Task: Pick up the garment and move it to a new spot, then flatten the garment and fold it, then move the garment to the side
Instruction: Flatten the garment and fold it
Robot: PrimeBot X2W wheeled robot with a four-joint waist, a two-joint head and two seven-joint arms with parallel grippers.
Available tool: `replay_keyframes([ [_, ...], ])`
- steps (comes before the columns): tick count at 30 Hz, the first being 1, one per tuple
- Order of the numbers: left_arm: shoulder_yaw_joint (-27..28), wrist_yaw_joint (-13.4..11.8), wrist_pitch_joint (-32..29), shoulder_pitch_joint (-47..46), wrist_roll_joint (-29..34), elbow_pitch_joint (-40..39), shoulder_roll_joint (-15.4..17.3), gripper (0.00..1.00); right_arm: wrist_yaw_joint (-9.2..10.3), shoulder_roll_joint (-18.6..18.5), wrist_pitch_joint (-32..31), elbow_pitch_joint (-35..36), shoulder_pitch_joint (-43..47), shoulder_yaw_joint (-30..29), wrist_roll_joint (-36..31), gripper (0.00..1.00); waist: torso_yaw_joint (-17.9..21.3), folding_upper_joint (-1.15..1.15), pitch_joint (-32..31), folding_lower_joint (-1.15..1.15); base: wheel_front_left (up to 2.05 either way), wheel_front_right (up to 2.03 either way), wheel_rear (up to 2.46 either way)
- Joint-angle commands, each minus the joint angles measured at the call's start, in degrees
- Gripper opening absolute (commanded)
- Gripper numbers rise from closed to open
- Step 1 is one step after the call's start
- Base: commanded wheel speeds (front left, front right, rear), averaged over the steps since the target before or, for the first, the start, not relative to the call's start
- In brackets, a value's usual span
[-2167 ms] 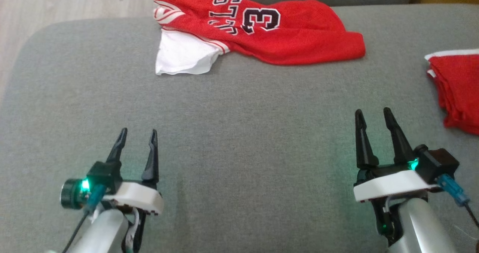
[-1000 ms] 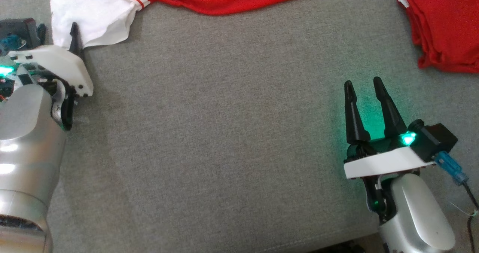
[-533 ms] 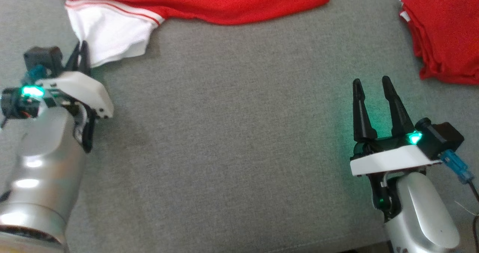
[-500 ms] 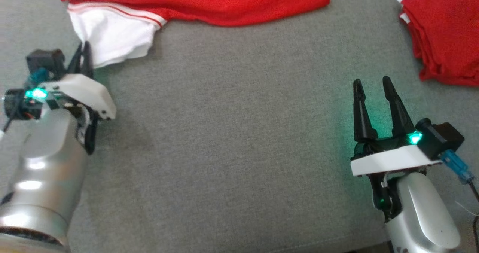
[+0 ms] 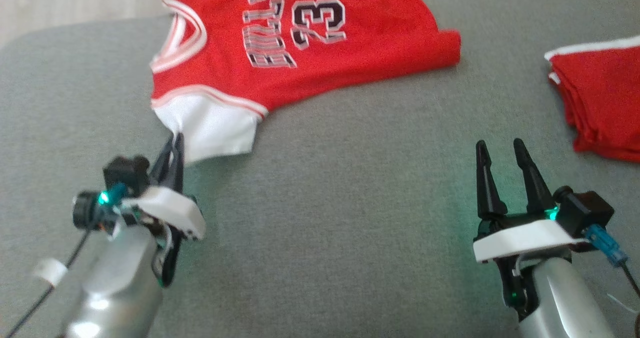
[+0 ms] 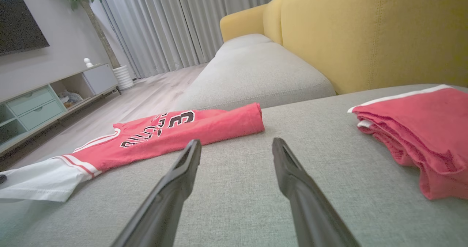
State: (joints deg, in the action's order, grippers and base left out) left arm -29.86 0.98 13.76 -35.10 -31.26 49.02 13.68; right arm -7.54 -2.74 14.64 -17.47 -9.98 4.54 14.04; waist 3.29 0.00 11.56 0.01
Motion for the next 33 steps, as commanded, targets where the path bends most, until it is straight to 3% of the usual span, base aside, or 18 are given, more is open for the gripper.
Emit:
replay_keyframes([
  [1, 1.1, -0.7, 0.3, 0.4, 0.4, -3.2, 2.0, 0.00, 0.05, -0.1, 0.4, 1.3, 0.0, 0.9, 0.2, 1.00, -2.2, 0.00, -2.8, -0.01, 0.00, 0.00, 0.00],
  [14, -0.9, -6.4, -7.6, 15.8, -0.4, -22.7, 6.2, 0.00, 0.05, -0.1, 0.4, -0.8, 2.3, 1.5, 1.1, 1.00, -4.9, 0.00, -8.0, -0.01, 0.00, 0.00, 0.00],
  [15, -1.0, -6.8, -8.0, 16.4, -0.2, -23.7, 6.6, 0.16, 0.05, -0.1, 0.4, -0.8, 2.3, 1.7, 1.1, 1.00, -4.9, 0.00, -8.0, -0.01, 0.00, 0.00, 0.00],
  [17, -0.9, -8.2, -7.8, 17.2, 0.3, -25.2, 7.2, 1.00, 0.05, -0.1, 0.4, -0.9, 2.3, 1.8, 1.1, 1.00, -5.0, 0.00, -8.0, -0.01, 0.00, 0.00, 0.00],
  [24, 0.1, -12.2, -3.5, 18.5, 2.0, -28.1, 7.1, 1.00, 0.05, -0.1, 0.4, -0.7, 2.1, 2.4, 0.9, 1.00, -4.4, 0.00, -7.5, -0.01, 0.00, 0.00, 0.00],
  [33, 1.2, -14.0, 0.2, 19.9, 2.2, -29.8, 4.3, 1.00, 0.05, -0.1, 0.4, 0.3, 2.1, 2.0, 0.4, 1.00, -4.0, 0.00, -5.9, -0.01, 0.00, 0.00, 0.00],
])
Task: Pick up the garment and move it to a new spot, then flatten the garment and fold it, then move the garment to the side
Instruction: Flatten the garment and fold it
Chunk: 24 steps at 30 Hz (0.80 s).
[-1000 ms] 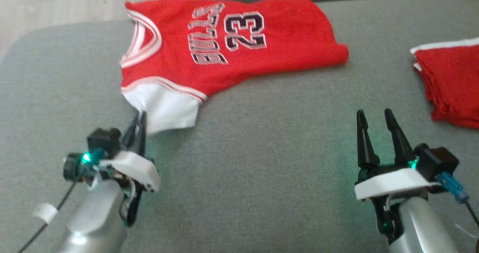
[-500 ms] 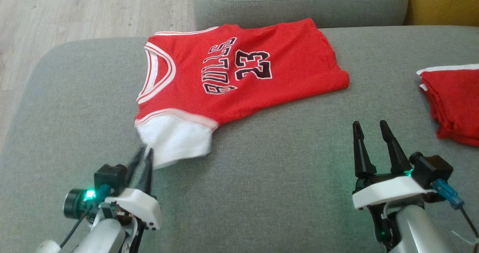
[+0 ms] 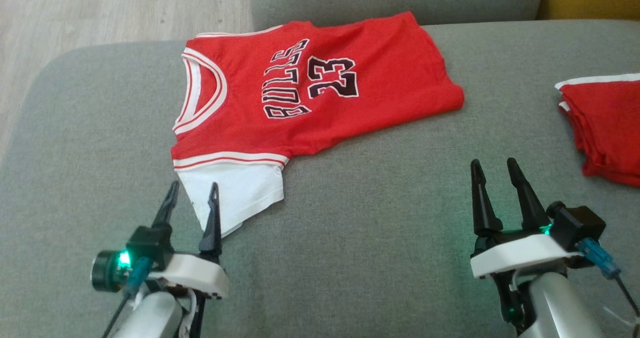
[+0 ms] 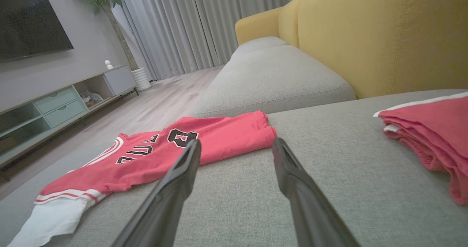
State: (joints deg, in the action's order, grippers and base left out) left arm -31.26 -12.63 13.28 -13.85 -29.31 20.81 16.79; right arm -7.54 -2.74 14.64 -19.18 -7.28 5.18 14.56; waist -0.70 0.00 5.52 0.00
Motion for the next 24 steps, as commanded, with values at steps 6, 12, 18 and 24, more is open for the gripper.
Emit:
replay_keyframes([
  [6, 2.6, 0.0, 1.4, -2.4, 1.2, -1.9, 0.0, 1.00, 0.05, -0.1, 0.4, 2.6, -3.6, -0.5, -2.7, 1.00, -1.1, 0.00, 3.1, 0.00, 0.00, 0.00, 0.00],
  [12, 2.7, 1.0, 1.6, -4.9, 2.2, -1.8, -1.2, 1.00, 0.05, -0.1, -2.7, -1.1, -12.7, -4.7, -6.4, 1.00, -3.0, 0.00, 6.4, 0.00, 0.00, 0.00, 0.00],
  [18, 2.5, 2.2, 1.7, -7.5, 3.2, -0.9, -2.8, 1.00, 0.05, -0.1, -15.0, -12.2, -25.9, -11.4, -11.9, 1.00, -5.2, 0.00, 9.4, 0.00, 0.00, 0.00, 0.00],
  [24, 2.9, 3.4, 1.7, -9.6, 4.2, -0.5, -4.7, 1.00, 0.05, -1.9, -23.3, -24.4, -35.2, -17.2, -17.5, 1.00, -7.4, 0.00, 12.0, 0.00, 0.00, 0.00, 0.00],
])
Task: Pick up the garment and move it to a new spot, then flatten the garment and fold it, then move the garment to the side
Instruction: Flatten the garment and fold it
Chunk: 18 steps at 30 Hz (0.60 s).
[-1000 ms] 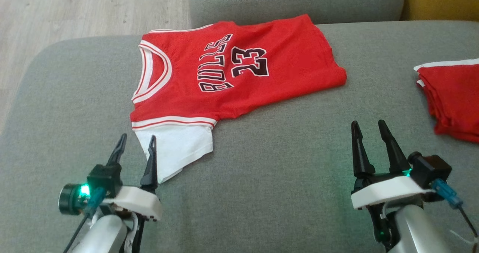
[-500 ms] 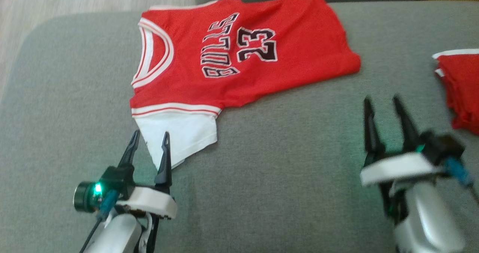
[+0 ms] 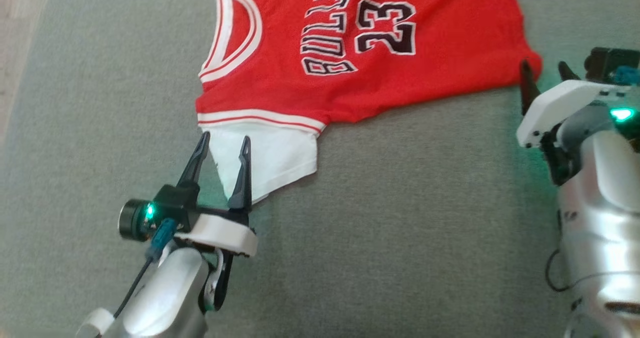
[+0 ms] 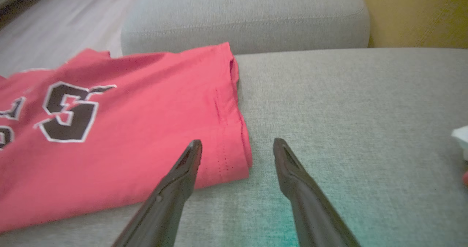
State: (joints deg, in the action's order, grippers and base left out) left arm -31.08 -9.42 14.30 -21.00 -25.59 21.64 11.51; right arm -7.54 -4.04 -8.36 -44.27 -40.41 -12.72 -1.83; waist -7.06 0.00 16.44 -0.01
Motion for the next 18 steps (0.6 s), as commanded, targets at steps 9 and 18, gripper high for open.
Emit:
replay_keyframes([
  [9, 4.0, 1.6, 0.7, -3.9, 1.9, 0.1, -0.7, 1.00, 0.05, -2.9, -1.3, -11.2, -9.3, 0.3, -5.2, 1.00, -2.2, 0.00, 3.3, 0.01, 0.00, 0.00, 0.00],
  [18, 5.8, 2.3, 0.7, -4.5, 3.1, 0.9, -1.5, 1.00, 0.05, -2.9, 0.2, -19.5, -14.0, 6.9, -1.8, 0.00, -1.4, 0.00, 3.8, 0.01, 0.00, 0.00, 0.00],
])
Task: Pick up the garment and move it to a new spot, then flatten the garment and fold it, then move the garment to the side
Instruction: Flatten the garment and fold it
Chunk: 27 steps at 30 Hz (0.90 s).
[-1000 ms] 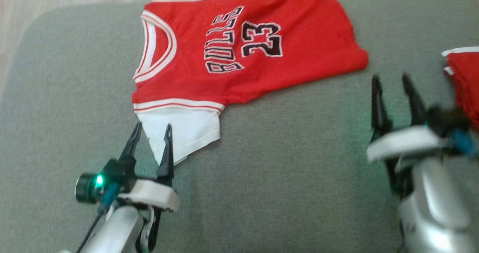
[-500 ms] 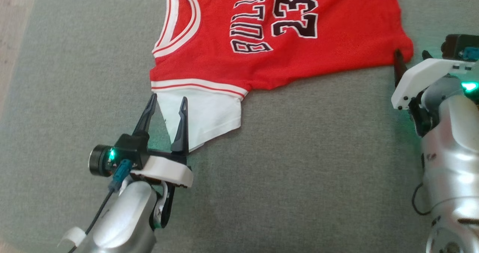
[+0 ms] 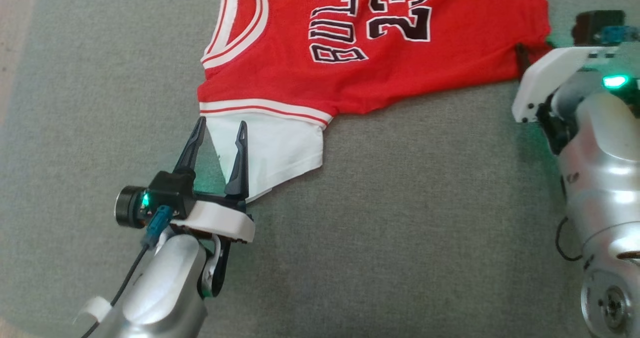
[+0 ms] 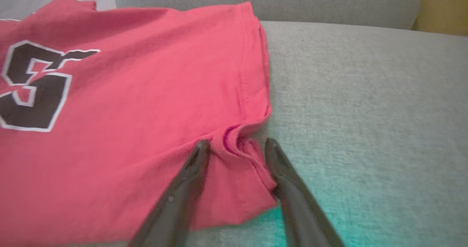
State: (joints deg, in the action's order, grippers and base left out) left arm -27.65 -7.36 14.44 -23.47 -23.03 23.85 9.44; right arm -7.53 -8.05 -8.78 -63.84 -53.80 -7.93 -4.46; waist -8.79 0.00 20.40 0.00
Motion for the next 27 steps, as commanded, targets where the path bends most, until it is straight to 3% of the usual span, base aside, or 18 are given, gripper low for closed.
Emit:
replay_keyframes([
  [1, 2.4, 0.2, 0.6, -2.0, 0.5, -1.3, 0.6, 1.00, 0.04, 1.1, 0.6, 0.1, -0.6, 2.1, 0.8, 0.00, 0.4, 0.00, -0.2, 0.00, 0.00, 0.00, 0.00],
  [15, 5.0, 0.8, 0.6, 0.7, 1.8, -0.7, 0.6, 1.00, 0.04, -0.9, 15.4, 2.3, 3.4, 14.2, 10.4, 0.00, 4.9, 0.00, -7.2, 0.00, 0.00, 0.00, 0.00],
  [21, 5.4, 0.6, 0.6, 3.2, 2.0, -0.7, 0.4, 1.00, 0.04, -2.4, 15.9, 6.0, 7.7, 17.6, 13.9, 0.00, 6.5, 0.00, -11.2, 0.00, 0.00, 0.00, 0.00],
  [27, 5.5, 0.6, 0.6, 5.3, 2.0, -0.8, 0.3, 1.00, 0.04, -5.0, 12.1, 13.1, 14.0, 17.9, 17.3, 0.00, 7.0, 0.00, -14.0, 0.00, 0.00, 0.00, 0.00],
])
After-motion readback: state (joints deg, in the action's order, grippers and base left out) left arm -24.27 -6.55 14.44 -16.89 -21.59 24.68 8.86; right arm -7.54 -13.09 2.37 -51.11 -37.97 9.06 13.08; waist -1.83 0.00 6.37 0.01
